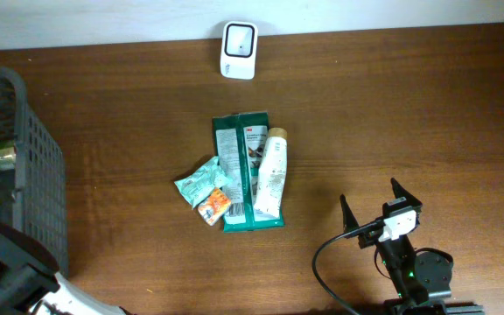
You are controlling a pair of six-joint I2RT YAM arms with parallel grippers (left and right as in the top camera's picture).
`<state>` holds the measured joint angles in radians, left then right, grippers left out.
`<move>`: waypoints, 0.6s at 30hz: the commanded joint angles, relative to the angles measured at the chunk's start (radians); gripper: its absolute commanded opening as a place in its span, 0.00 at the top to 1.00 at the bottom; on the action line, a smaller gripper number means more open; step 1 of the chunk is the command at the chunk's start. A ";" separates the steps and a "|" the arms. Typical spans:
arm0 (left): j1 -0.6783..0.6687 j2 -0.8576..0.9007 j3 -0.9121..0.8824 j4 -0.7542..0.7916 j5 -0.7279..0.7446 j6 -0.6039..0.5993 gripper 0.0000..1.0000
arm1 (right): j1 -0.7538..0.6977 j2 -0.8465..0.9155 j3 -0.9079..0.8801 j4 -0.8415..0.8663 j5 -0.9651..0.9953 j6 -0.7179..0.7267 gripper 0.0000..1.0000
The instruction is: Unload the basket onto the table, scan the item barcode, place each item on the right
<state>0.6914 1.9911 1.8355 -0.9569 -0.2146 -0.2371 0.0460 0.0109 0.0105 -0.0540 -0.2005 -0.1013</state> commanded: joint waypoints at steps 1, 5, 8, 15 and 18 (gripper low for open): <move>0.002 0.005 -0.007 0.001 -0.022 0.023 0.31 | 0.006 -0.008 -0.005 -0.003 0.002 0.004 0.02; 0.002 0.006 -0.007 -0.001 -0.021 0.023 0.31 | 0.006 -0.008 -0.005 -0.003 0.002 0.004 0.02; 0.002 0.006 -0.007 -0.009 -0.022 0.023 0.31 | 0.006 -0.008 -0.005 -0.003 0.002 0.004 0.01; 0.002 0.006 -0.007 -0.038 -0.021 0.027 0.33 | 0.006 -0.008 -0.005 -0.003 0.002 0.004 0.02; 0.002 0.006 -0.007 -0.056 -0.021 0.030 0.34 | 0.006 -0.008 -0.005 -0.003 0.002 0.004 0.02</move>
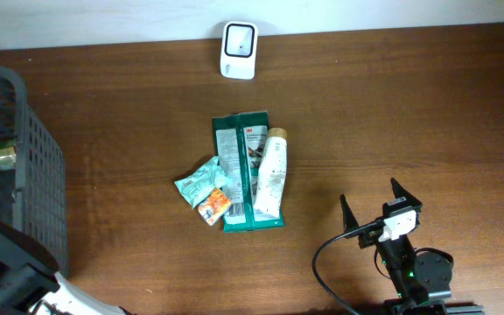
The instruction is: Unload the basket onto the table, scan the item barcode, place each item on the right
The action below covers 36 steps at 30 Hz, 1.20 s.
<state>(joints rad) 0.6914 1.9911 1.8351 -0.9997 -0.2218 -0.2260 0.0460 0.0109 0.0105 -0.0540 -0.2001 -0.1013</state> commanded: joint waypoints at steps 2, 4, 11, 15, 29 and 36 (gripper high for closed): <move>0.002 0.006 -0.007 -0.031 -0.014 0.019 0.36 | 0.006 -0.008 -0.005 -0.003 0.002 0.004 0.02; 0.002 0.006 -0.007 -0.040 -0.014 0.019 0.36 | 0.006 -0.008 -0.005 -0.003 0.002 0.004 0.02; 0.002 0.006 -0.007 -0.059 -0.014 0.019 0.36 | 0.006 -0.008 -0.005 -0.003 0.002 0.004 0.02; 0.002 0.006 -0.007 -0.064 -0.014 0.019 0.36 | 0.006 -0.008 -0.005 -0.003 0.002 0.004 0.02; -0.002 -0.072 -0.007 -0.139 -0.060 0.101 0.39 | 0.006 -0.008 -0.005 -0.003 0.002 0.004 0.01; 0.006 -0.093 -0.033 -0.098 -0.007 0.182 0.31 | 0.006 -0.008 -0.005 -0.003 0.002 0.004 0.02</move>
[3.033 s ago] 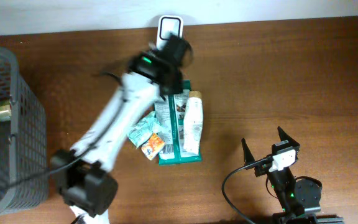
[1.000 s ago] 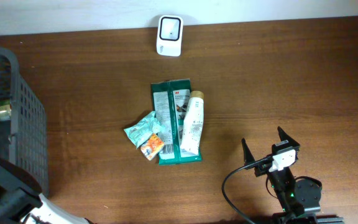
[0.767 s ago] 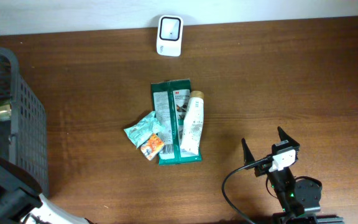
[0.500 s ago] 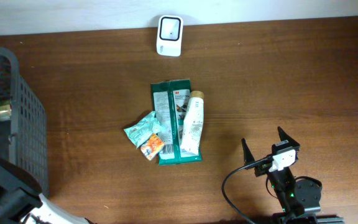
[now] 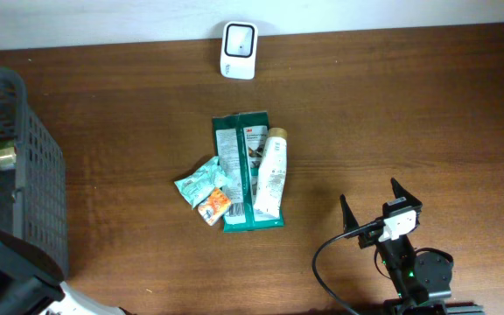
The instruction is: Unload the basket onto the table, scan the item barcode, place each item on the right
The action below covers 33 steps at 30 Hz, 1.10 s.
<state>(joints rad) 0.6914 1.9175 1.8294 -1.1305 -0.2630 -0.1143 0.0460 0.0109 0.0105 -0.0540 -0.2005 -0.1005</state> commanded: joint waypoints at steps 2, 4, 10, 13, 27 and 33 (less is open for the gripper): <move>0.005 -0.019 -0.056 0.090 0.087 0.138 0.30 | 0.006 -0.008 -0.005 -0.003 0.002 0.003 0.02; 0.005 -0.019 -0.091 0.156 0.095 0.166 0.30 | 0.006 -0.008 -0.005 -0.003 0.002 0.003 0.02; 0.005 -0.019 -0.218 0.397 0.196 0.247 0.28 | 0.006 -0.008 -0.005 -0.003 0.002 0.003 0.02; 0.005 -0.019 -0.259 0.477 0.196 0.249 0.30 | 0.006 -0.008 -0.005 -0.003 0.002 0.003 0.01; 0.005 0.040 -0.293 0.528 0.197 0.397 0.31 | 0.006 -0.008 -0.005 -0.003 0.002 0.003 0.02; 0.005 0.047 -0.293 0.528 0.197 0.397 0.29 | 0.006 -0.008 -0.005 -0.003 0.002 0.003 0.02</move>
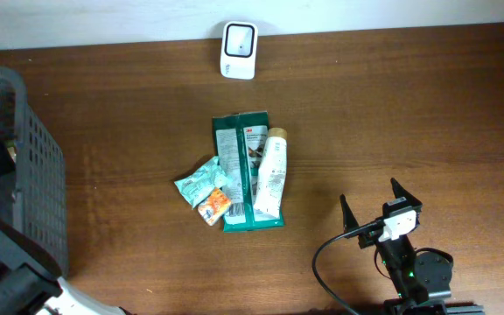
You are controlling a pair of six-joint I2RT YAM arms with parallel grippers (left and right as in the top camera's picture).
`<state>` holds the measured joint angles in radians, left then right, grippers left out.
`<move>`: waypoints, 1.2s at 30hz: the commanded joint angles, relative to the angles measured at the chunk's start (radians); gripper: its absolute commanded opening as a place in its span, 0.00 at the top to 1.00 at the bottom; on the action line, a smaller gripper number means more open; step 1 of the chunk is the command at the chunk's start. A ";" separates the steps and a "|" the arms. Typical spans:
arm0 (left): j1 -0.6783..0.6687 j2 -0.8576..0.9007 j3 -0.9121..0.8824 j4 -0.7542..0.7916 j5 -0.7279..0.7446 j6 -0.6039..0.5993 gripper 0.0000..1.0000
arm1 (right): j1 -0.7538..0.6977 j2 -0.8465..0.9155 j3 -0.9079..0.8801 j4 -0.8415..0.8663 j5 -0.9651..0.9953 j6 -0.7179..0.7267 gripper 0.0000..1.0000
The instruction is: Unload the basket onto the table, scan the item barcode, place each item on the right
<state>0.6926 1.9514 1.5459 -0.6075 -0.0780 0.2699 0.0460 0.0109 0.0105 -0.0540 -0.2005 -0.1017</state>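
Observation:
A pile of items lies mid-table: two green packets (245,175), a white tube (271,172) on top of them, a small teal packet (201,181) and a small orange packet (214,206). The white barcode scanner (238,50) stands at the far edge. My right gripper (373,206) rests open near the front right, nothing between its fingers. The left arm reaches into the grey basket at the left edge; only white and dark parts of it show, and its fingers are not clear.
The grey mesh basket (40,166) fills the left edge of the table. The left arm's base (7,280) sits at the front left corner. A black cable (326,262) loops beside the right arm.
A small gold-topped object that showed inside the basket is now covered by the white and dark parts of the left arm. The pile, the scanner and the right arm are unchanged.
The gold-topped object lay in the basket at all three earlier moments, with a dark part of the left arm close beside it at the second. Now the arm covers that spot. The right gripper stayed open in place throughout.

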 commanded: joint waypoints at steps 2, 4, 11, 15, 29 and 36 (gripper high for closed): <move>0.003 0.013 -0.010 0.005 0.012 0.013 0.30 | 0.006 -0.008 -0.005 -0.003 0.002 0.005 0.02; 0.003 0.018 -0.010 0.007 0.012 0.017 0.29 | 0.006 -0.008 -0.005 -0.003 0.002 0.004 0.02; 0.002 0.023 -0.010 0.001 0.012 0.017 0.29 | 0.006 -0.008 -0.005 -0.003 0.002 0.004 0.02; 0.002 0.023 -0.009 0.010 0.023 0.047 0.32 | 0.006 -0.008 -0.005 -0.003 0.002 0.005 0.02; 0.002 0.068 -0.006 0.096 0.194 0.264 0.24 | 0.006 -0.008 -0.005 -0.003 0.002 0.004 0.02; 0.002 0.072 -0.005 0.151 0.188 0.275 0.26 | 0.006 -0.008 -0.005 -0.003 0.002 0.005 0.02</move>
<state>0.6926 2.0087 1.5433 -0.4759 0.0948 0.5167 0.0460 0.0109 0.0105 -0.0536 -0.2005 -0.1013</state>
